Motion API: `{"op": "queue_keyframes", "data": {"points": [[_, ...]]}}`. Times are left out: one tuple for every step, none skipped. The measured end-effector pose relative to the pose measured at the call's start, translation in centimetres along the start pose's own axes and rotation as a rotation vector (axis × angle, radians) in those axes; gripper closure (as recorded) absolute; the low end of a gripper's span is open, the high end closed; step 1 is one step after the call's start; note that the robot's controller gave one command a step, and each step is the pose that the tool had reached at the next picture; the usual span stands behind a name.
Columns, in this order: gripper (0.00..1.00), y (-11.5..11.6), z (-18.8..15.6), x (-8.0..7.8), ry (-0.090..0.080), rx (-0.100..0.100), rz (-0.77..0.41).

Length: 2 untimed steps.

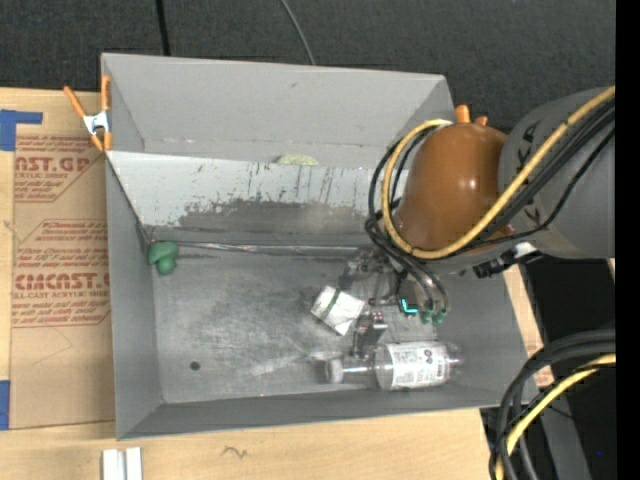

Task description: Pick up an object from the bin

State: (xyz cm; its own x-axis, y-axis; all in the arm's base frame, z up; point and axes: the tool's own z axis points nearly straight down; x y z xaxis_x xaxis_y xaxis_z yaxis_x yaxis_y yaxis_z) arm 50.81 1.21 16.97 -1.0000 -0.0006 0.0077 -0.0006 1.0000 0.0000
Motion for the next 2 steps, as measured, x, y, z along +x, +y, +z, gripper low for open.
{"op": "queue_keyframes", "data": {"points": [[0.00, 0.0, -0.4, -0.2, -0.008, 0.000, 0.000], [0.00, 2.6, 4.0, -1.9, -0.017, 0.000, -0.016]]}}
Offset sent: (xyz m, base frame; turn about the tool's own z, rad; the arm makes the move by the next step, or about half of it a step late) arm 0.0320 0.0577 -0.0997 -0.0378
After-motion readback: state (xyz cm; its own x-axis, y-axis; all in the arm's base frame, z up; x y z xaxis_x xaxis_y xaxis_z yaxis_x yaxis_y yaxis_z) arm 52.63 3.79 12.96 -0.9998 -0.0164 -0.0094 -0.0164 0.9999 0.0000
